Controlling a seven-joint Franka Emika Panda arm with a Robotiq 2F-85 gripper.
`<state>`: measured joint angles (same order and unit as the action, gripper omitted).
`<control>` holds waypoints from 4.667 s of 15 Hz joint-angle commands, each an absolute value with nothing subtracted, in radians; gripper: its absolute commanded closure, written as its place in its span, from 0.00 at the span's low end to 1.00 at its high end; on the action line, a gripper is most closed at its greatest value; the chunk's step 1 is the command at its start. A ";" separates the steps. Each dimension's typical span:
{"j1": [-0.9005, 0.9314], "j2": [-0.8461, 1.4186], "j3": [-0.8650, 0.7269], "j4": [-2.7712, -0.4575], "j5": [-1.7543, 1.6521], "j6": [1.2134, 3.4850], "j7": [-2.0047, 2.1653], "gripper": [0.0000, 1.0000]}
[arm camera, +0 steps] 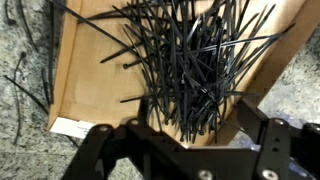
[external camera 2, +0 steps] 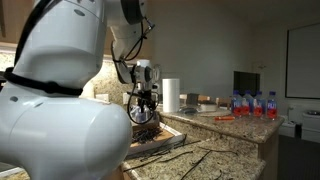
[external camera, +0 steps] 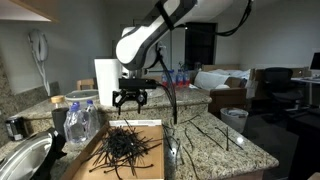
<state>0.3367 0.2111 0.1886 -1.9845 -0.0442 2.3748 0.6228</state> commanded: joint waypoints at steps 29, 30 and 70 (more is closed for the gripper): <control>-0.017 0.171 -0.030 -2.445 -0.035 2.514 0.141 0.00; -0.019 0.188 -0.032 -2.435 -0.022 2.519 0.137 0.00; 0.168 -0.107 0.125 -2.273 0.343 2.334 -0.087 0.92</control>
<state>0.1093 -0.1294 0.0928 -2.3369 0.2699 2.3728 -0.0250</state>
